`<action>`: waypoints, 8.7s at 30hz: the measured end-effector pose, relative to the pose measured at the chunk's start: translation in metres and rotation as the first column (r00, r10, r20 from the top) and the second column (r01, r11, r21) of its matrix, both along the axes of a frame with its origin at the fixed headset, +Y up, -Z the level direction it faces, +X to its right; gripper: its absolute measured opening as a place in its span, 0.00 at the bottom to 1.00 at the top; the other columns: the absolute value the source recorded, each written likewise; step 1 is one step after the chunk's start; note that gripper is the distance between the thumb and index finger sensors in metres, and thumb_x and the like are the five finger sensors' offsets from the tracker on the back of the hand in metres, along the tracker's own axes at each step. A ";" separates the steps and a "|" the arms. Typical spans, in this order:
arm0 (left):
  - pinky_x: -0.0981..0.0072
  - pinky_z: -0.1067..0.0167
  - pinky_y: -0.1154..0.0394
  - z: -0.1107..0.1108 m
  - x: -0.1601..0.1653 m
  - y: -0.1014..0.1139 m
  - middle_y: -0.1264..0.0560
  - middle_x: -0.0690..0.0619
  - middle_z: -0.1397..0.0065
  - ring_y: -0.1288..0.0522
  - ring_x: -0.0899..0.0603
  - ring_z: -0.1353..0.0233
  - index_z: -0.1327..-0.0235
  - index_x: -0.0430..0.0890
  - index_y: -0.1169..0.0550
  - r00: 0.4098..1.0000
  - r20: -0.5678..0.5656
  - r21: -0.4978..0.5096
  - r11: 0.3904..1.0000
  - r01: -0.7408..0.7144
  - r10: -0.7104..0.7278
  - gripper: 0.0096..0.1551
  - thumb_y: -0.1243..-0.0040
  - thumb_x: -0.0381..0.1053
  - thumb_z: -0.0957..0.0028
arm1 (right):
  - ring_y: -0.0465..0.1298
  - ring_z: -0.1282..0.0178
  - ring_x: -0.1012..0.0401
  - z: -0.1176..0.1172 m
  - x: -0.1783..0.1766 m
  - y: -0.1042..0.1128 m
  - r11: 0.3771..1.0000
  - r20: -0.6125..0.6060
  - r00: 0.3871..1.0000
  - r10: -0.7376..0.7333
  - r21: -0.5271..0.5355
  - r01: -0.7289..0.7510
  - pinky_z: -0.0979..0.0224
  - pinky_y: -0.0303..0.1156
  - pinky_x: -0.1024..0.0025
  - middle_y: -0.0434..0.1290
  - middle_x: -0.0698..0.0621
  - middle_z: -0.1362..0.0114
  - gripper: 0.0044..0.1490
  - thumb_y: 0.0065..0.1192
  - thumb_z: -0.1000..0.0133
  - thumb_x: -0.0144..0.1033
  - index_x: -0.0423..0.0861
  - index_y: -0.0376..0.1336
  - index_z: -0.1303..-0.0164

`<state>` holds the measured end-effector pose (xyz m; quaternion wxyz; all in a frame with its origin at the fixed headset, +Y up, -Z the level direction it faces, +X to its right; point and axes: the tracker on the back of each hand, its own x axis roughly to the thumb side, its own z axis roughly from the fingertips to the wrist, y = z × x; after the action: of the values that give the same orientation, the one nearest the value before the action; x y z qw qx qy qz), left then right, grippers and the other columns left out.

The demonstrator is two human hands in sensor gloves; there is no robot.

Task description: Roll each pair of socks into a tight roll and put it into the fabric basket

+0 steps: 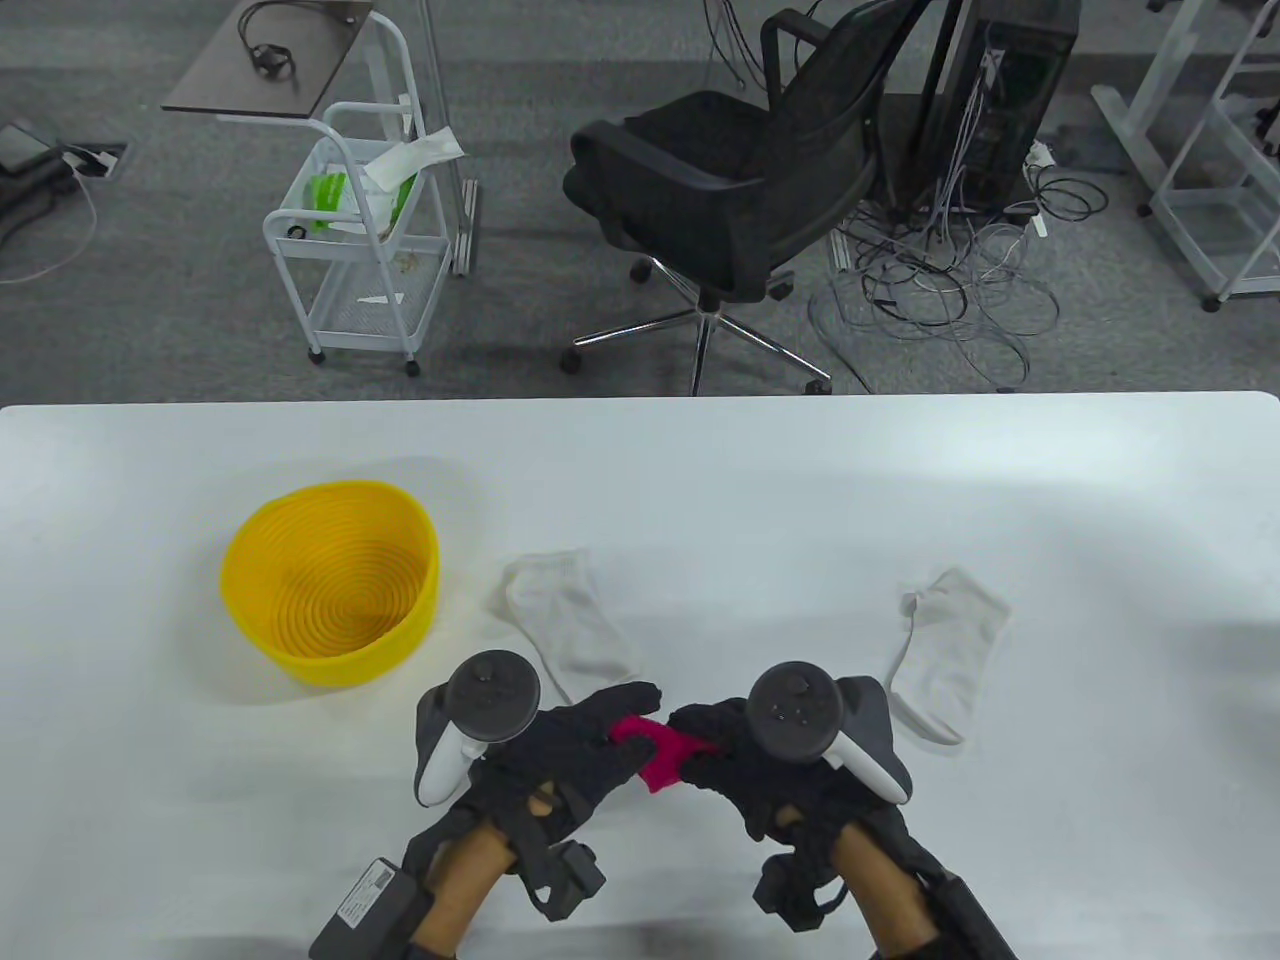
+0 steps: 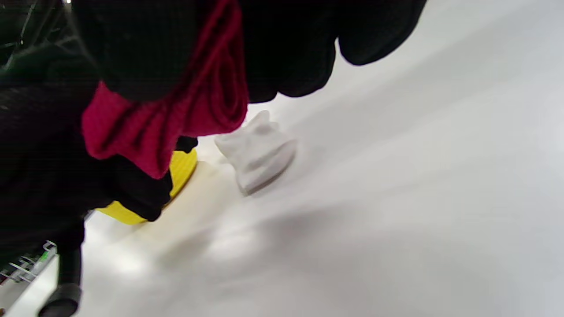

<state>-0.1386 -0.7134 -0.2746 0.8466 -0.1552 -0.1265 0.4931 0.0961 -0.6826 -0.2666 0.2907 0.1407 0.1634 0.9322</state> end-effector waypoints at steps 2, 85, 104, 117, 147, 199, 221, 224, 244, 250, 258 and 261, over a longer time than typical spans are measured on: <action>0.50 0.51 0.23 -0.002 -0.007 0.000 0.18 0.48 0.41 0.15 0.47 0.55 0.38 0.59 0.24 0.999 -0.032 -0.001 1.000 -0.018 0.018 0.33 0.35 0.62 0.60 | 0.74 0.29 0.58 -0.002 -0.005 -0.002 0.999 0.020 1.000 -0.024 0.023 0.024 0.24 0.66 0.48 0.74 0.56 0.30 0.37 0.67 0.55 0.53 0.57 0.64 0.33; 0.47 0.57 0.18 0.000 -0.024 -0.012 0.12 0.46 0.43 0.08 0.41 0.52 0.48 0.51 0.15 0.875 -0.388 -0.037 0.954 0.299 -0.289 0.29 0.43 0.62 0.56 | 0.84 0.42 0.59 0.028 -0.031 -0.028 0.995 0.157 0.987 -0.040 0.097 0.025 0.34 0.74 0.50 0.80 0.53 0.35 0.31 0.57 0.47 0.50 0.55 0.66 0.33; 0.56 0.60 0.13 0.018 0.002 0.024 0.09 0.43 0.54 0.06 0.42 0.59 0.55 0.46 0.12 0.960 -0.165 0.208 0.959 -0.190 0.226 0.22 0.36 0.53 0.58 | 0.81 0.35 0.56 0.003 0.017 -0.057 0.888 0.380 0.875 -0.301 -0.223 0.402 0.33 0.73 0.48 0.74 0.54 0.27 0.37 0.61 0.49 0.53 0.58 0.60 0.28; 0.50 0.55 0.15 0.005 -0.012 -0.005 0.10 0.45 0.49 0.08 0.39 0.54 0.47 0.49 0.15 0.934 -0.244 0.097 0.965 -0.244 0.261 0.24 0.38 0.54 0.55 | 0.83 0.38 0.66 0.006 0.021 -0.037 0.714 0.305 0.718 -0.626 -0.147 0.685 0.29 0.75 0.58 0.79 0.56 0.34 0.27 0.60 0.44 0.45 0.56 0.64 0.33; 0.41 0.37 0.29 -0.006 -0.015 -0.018 0.11 0.59 0.50 0.18 0.46 0.34 0.46 0.59 0.16 0.898 -0.028 -0.184 0.881 -0.436 0.439 0.22 0.35 0.54 0.55 | 0.74 0.25 0.56 -0.001 0.010 -0.060 0.749 0.119 0.842 -0.526 -0.405 0.525 0.25 0.65 0.42 0.73 0.56 0.25 0.22 0.59 0.45 0.49 0.67 0.67 0.41; 0.58 0.63 0.21 -0.024 -0.160 0.040 0.17 0.48 0.40 0.13 0.48 0.59 0.41 0.50 0.22 0.729 -0.684 0.177 0.970 0.168 -0.001 0.33 0.33 0.59 0.61 | 0.68 0.19 0.55 -0.004 0.043 -0.044 0.881 0.251 0.862 -0.440 -0.065 0.469 0.24 0.64 0.46 0.61 0.55 0.17 0.44 0.54 0.50 0.65 0.59 0.50 0.25; 0.58 0.62 0.24 -0.073 -0.182 0.022 0.16 0.50 0.38 0.15 0.45 0.49 0.40 0.54 0.20 0.355 -0.726 -0.308 0.741 0.597 -0.588 0.35 0.30 0.61 0.64 | 0.69 0.20 0.53 -0.005 0.035 -0.044 0.919 0.221 0.904 -0.366 -0.069 0.389 0.24 0.65 0.45 0.60 0.53 0.17 0.46 0.54 0.50 0.66 0.59 0.48 0.23; 0.57 0.61 0.24 -0.075 -0.178 0.021 0.17 0.50 0.37 0.15 0.45 0.48 0.39 0.54 0.21 0.346 -0.698 -0.334 0.712 0.618 -0.627 0.36 0.31 0.63 0.64 | 0.69 0.20 0.53 -0.005 0.036 -0.044 0.918 0.224 0.902 -0.368 -0.066 0.391 0.24 0.65 0.45 0.60 0.53 0.17 0.47 0.54 0.50 0.66 0.59 0.48 0.23; 0.50 0.44 0.25 -0.096 -0.072 0.072 0.25 0.51 0.26 0.19 0.42 0.36 0.35 0.58 0.23 0.596 -0.614 -0.024 0.766 0.642 -0.518 0.35 0.36 0.64 0.59 | 0.70 0.21 0.53 -0.006 0.040 -0.037 0.924 0.232 0.901 -0.366 -0.027 0.382 0.25 0.65 0.45 0.61 0.52 0.17 0.47 0.54 0.50 0.65 0.58 0.49 0.23; 0.52 0.45 0.24 -0.134 -0.028 0.056 0.25 0.51 0.27 0.19 0.43 0.37 0.34 0.58 0.24 0.617 -0.520 -0.090 0.756 0.648 -0.591 0.35 0.36 0.62 0.59 | 0.71 0.22 0.53 -0.008 0.043 -0.035 0.928 0.237 0.903 -0.358 -0.015 0.372 0.25 0.65 0.45 0.61 0.53 0.18 0.46 0.54 0.50 0.65 0.58 0.49 0.23; 0.52 0.41 0.25 -0.168 0.007 0.001 0.29 0.52 0.24 0.21 0.44 0.33 0.32 0.59 0.27 0.551 -0.396 -0.199 0.654 0.730 -0.734 0.33 0.39 0.56 0.55 | 0.71 0.22 0.53 -0.010 0.044 -0.034 0.930 0.251 0.902 -0.352 -0.017 0.368 0.25 0.66 0.45 0.62 0.53 0.18 0.46 0.55 0.50 0.64 0.58 0.49 0.23; 0.53 0.40 0.25 -0.175 0.009 -0.016 0.30 0.53 0.23 0.22 0.45 0.32 0.32 0.60 0.28 0.471 -0.384 -0.243 0.578 0.779 -0.795 0.32 0.41 0.55 0.54 | 0.72 0.22 0.54 -0.011 0.044 -0.034 0.933 0.251 0.905 -0.343 -0.023 0.360 0.25 0.66 0.45 0.62 0.53 0.18 0.46 0.55 0.50 0.64 0.58 0.50 0.23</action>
<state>-0.1294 -0.7290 -0.4493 0.9789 -0.0907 0.1683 0.0727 0.1398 -0.7169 -0.2775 0.4765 0.0425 0.1302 0.8684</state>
